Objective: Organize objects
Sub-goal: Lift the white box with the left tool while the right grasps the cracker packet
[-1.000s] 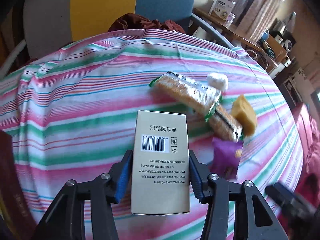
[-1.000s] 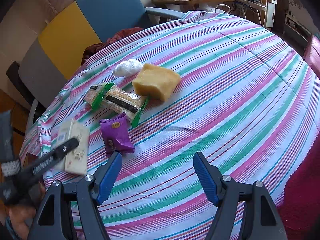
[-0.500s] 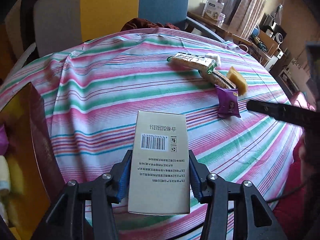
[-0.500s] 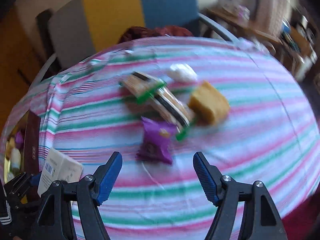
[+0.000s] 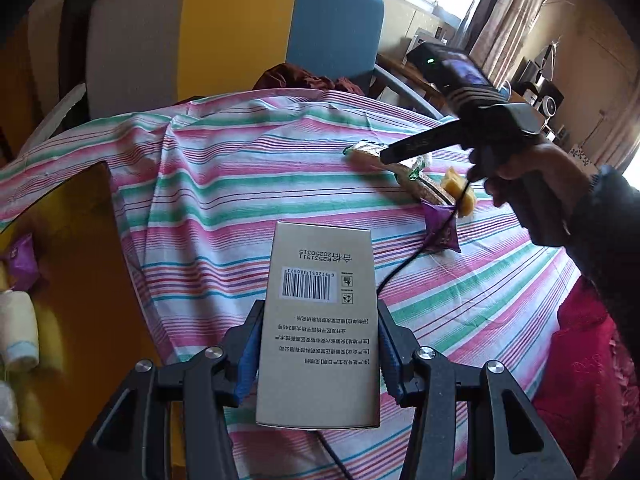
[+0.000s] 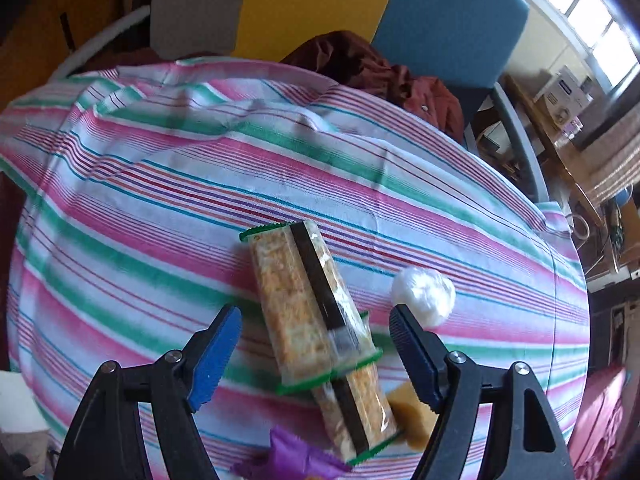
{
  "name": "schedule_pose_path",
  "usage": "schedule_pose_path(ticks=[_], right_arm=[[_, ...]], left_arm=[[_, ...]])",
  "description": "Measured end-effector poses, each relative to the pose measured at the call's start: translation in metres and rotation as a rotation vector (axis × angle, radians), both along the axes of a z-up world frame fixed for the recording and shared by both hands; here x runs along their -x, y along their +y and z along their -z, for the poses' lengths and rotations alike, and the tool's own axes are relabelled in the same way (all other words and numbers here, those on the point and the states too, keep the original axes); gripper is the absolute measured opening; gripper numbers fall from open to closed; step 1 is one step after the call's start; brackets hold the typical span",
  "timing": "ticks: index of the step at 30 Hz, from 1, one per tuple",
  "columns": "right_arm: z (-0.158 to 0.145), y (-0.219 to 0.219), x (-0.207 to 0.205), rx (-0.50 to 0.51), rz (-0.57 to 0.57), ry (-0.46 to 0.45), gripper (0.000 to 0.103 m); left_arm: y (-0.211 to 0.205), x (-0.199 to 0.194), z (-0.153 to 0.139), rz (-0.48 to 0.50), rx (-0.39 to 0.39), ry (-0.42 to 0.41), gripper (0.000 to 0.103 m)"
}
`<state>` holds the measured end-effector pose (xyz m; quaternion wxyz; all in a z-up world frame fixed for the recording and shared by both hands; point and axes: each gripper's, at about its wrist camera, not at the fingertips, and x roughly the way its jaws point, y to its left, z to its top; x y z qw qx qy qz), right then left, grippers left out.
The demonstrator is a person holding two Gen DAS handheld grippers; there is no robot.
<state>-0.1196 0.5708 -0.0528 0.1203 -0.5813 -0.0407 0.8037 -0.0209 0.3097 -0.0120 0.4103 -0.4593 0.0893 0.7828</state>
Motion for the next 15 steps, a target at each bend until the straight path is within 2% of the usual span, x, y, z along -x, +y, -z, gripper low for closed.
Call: schedule_pose_path(ticks=[5, 6, 7, 15], right_arm=[[0.02, 0.004, 0.02, -0.043, 0.0, -0.072, 0.075], [0.022, 0.004, 0.02, -0.036, 0.0, -0.072, 0.069], [0.022, 0.003, 0.02, -0.023, -0.006, -0.067, 0.049], [0.005, -0.042, -0.009, -0.01, -0.046, -0.011, 0.043]], left_arm=[[-0.009, 0.002, -0.001, -0.005, -0.009, -0.027, 0.051], [-0.011, 0.002, -0.001, -0.006, -0.01, -0.031, 0.051], [-0.012, 0.002, -0.001, -0.008, -0.011, -0.034, 0.051], [-0.025, -0.007, -0.005, -0.009, -0.035, -0.046, 0.051]])
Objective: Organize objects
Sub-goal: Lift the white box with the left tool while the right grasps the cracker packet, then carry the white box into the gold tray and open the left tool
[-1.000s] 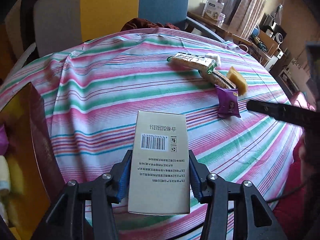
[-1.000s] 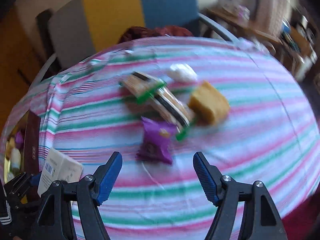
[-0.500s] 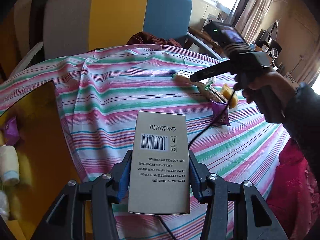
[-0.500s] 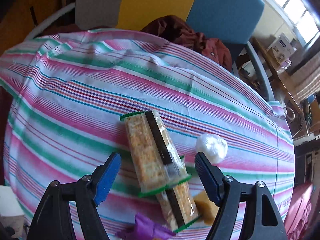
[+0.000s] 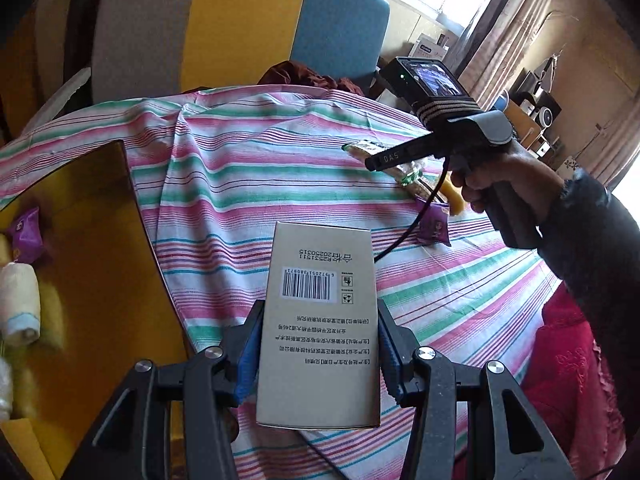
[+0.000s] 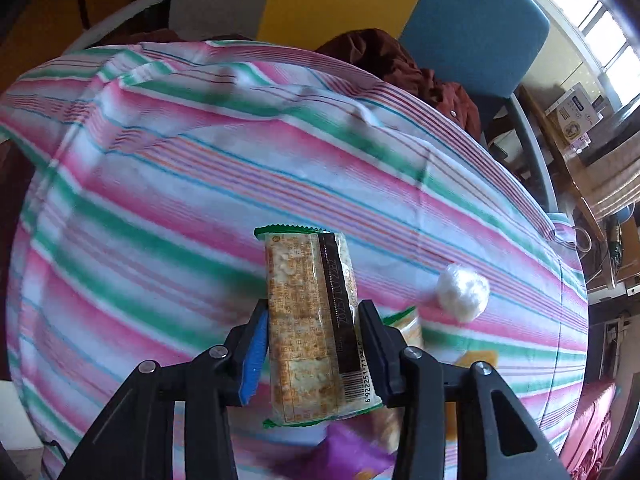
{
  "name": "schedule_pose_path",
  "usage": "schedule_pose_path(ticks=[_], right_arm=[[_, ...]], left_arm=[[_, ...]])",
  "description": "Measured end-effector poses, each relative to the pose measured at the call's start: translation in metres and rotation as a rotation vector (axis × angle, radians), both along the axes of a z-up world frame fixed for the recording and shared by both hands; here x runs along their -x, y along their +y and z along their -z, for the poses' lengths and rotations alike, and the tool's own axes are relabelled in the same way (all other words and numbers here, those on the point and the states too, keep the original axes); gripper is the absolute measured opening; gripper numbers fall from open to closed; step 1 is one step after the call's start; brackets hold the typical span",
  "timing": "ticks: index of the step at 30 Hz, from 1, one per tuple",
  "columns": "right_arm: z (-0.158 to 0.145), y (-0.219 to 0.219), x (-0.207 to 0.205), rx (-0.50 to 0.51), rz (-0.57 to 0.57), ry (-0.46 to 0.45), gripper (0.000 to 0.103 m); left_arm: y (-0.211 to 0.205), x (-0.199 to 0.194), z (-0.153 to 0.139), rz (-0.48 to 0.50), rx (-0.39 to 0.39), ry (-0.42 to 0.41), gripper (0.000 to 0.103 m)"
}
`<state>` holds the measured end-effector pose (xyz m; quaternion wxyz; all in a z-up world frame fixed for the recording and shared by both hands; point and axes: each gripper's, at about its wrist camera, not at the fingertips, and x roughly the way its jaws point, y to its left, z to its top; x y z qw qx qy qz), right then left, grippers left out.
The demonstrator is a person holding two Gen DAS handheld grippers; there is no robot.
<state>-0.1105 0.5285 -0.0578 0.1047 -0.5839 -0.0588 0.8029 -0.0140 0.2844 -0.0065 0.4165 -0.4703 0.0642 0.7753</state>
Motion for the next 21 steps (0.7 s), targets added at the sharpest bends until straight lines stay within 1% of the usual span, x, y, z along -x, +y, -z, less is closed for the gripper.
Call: schedule_pose_path(ticks=[3, 5, 8, 13, 15, 17, 21], right_arm=[[-0.004, -0.024, -0.019, 0.071, 0.0, 0.016, 0.043], [-0.002, -0.043, -0.034, 0.122, -0.005, 0.02, 0.043], [0.002, -0.069, -0.061, 0.171, 0.005, 0.03, 0.043], [0.016, -0.093, -0.091, 0.177, 0.01, 0.018, 0.043], [0.019, -0.102, -0.1, 0.133, -0.005, 0.029, 0.044], [0.02, -0.106, -0.105, 0.12, -0.005, 0.04, 0.044], [0.022, -0.104, -0.11, 0.125, -0.001, 0.074, 0.044]], left_arm=[[-0.008, -0.004, -0.006, -0.004, -0.016, 0.008, 0.051], [-0.015, -0.006, -0.01, -0.012, -0.026, 0.017, 0.051], [-0.028, -0.006, -0.015, -0.032, -0.037, 0.023, 0.051], [-0.057, -0.005, -0.024, -0.078, -0.066, 0.033, 0.051], [-0.071, -0.004, -0.027, -0.104, -0.077, 0.037, 0.051], [-0.086, -0.001, -0.03, -0.136, -0.076, 0.046, 0.051], [-0.125, 0.01, -0.03, -0.237, -0.059, 0.051, 0.051]])
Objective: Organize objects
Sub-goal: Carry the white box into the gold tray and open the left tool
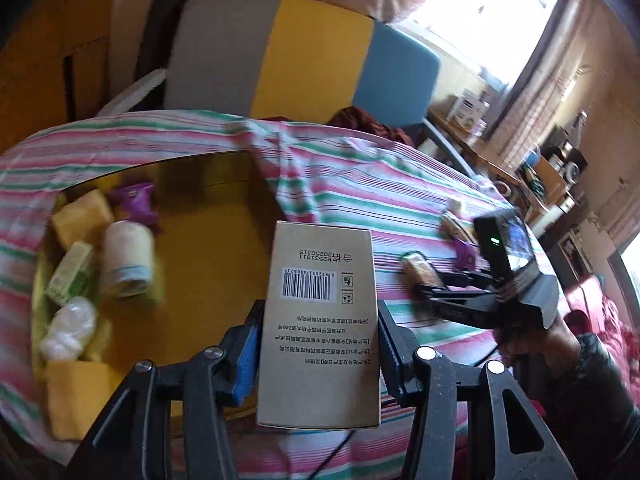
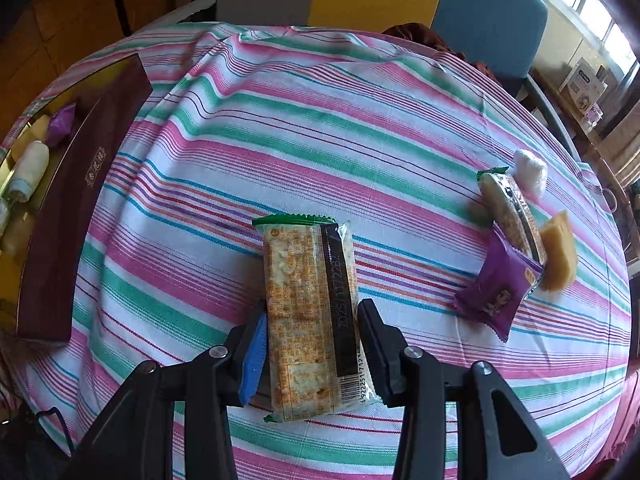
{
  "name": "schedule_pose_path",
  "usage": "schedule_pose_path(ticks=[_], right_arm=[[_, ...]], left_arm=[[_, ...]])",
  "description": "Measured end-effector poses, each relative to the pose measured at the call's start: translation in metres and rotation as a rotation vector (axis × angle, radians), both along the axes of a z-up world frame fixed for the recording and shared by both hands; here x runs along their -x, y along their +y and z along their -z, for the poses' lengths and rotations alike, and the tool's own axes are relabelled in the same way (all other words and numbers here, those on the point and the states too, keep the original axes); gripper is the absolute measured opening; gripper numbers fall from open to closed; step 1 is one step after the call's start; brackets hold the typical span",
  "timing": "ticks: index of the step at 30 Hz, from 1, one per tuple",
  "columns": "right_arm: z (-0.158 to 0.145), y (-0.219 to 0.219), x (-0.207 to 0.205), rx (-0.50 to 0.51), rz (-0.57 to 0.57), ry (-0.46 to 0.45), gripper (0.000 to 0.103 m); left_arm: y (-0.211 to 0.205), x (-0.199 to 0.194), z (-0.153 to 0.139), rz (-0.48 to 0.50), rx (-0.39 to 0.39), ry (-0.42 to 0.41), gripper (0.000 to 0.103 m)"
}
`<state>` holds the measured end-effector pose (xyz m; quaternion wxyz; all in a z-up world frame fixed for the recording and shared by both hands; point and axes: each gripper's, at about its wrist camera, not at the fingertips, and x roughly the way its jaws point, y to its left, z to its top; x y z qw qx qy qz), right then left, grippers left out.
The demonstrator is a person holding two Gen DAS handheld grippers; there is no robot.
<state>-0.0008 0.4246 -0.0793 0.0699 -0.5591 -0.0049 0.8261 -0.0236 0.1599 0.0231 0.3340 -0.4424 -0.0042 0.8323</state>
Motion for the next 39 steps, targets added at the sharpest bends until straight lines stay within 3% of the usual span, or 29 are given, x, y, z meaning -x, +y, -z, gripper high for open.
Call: schedule_pose_path(ticks=[6, 11, 19, 34, 39], right_arm=[[-0.001, -0.003, -0.002, -0.018, -0.009, 0.014, 0.044], [0.0, -0.001, 0.002, -0.022, -0.01, 0.017, 0.044], [-0.001, -0.002, 0.001, -0.024, -0.01, 0.017, 0.044], [-0.001, -0.003, 0.0, -0.027, -0.013, 0.017, 0.044], [-0.001, -0.003, 0.001, -0.028, -0.012, 0.017, 0.044]], left_arm=[[-0.058, 0.024, 0.018, -0.173, 0.057, -0.042, 0.051], [-0.079, 0.04, 0.039, -0.267, 0.088, -0.1, 0.051], [-0.082, 0.05, 0.063, -0.317, 0.187, -0.1, 0.051], [-0.079, 0.061, 0.074, -0.382, 0.249, -0.062, 0.052], [-0.079, 0.056, 0.067, -0.377, 0.247, -0.028, 0.058]])
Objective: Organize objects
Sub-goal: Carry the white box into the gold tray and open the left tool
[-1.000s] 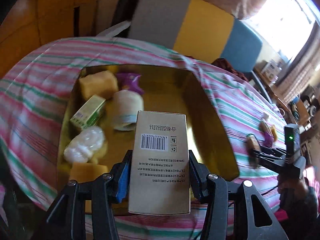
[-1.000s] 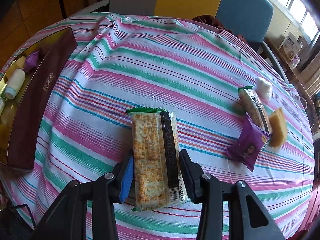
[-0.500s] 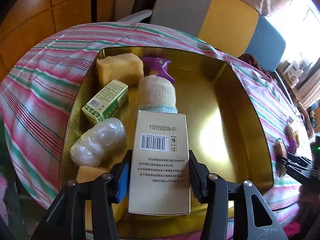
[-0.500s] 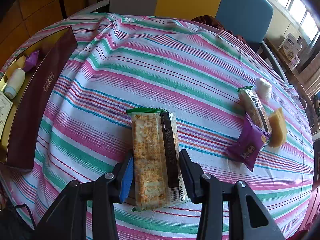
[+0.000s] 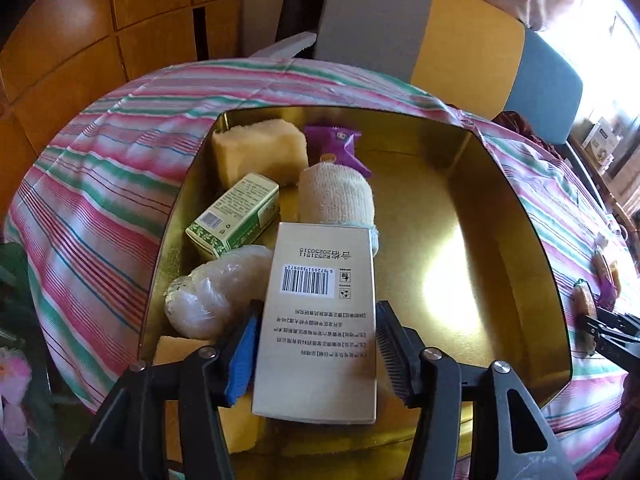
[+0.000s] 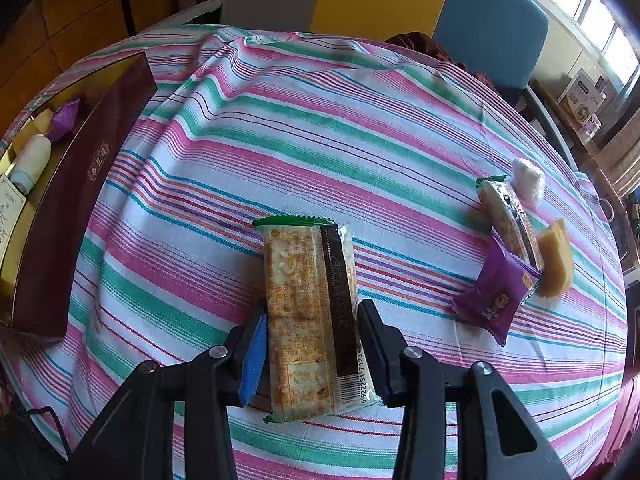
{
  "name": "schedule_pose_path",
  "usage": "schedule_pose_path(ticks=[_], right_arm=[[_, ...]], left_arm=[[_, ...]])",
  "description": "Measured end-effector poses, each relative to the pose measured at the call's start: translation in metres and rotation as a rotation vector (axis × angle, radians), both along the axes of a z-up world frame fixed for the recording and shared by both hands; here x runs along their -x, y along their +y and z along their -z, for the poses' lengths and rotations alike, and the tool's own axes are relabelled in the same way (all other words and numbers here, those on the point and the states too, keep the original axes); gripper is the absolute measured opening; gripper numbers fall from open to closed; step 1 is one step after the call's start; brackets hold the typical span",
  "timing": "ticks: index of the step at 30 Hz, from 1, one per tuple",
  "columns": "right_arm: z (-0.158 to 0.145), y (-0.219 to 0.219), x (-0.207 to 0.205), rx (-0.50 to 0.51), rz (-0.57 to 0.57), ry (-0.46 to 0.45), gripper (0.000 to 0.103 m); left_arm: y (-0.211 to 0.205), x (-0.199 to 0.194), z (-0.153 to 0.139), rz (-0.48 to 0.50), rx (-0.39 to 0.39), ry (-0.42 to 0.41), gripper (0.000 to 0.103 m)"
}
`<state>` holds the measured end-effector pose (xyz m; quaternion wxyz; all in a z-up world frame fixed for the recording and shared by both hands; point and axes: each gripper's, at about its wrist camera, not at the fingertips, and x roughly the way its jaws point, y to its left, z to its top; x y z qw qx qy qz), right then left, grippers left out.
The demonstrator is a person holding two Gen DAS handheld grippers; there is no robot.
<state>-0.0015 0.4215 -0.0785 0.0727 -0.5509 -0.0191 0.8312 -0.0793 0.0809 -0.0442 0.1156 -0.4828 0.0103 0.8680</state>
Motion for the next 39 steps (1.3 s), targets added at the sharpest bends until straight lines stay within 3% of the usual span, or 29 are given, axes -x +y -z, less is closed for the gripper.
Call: schedule_pose_path(ticks=[14, 26, 39], right_arm=[[0.002, -0.004, 0.001, -0.026, 0.01, 0.009, 0.044], [0.001, -0.007, 0.001, -0.029, 0.062, -0.006, 0.044], [-0.016, -0.028, -0.006, 0.1, 0.098, 0.021, 0.043]], left_arm=[[-0.019, -0.03, -0.04, 0.001, 0.025, 0.184, 0.066], [-0.022, -0.046, -0.048, 0.013, 0.028, 0.232, 0.066], [-0.036, -0.049, -0.044, -0.005, 0.03, 0.242, 0.066]])
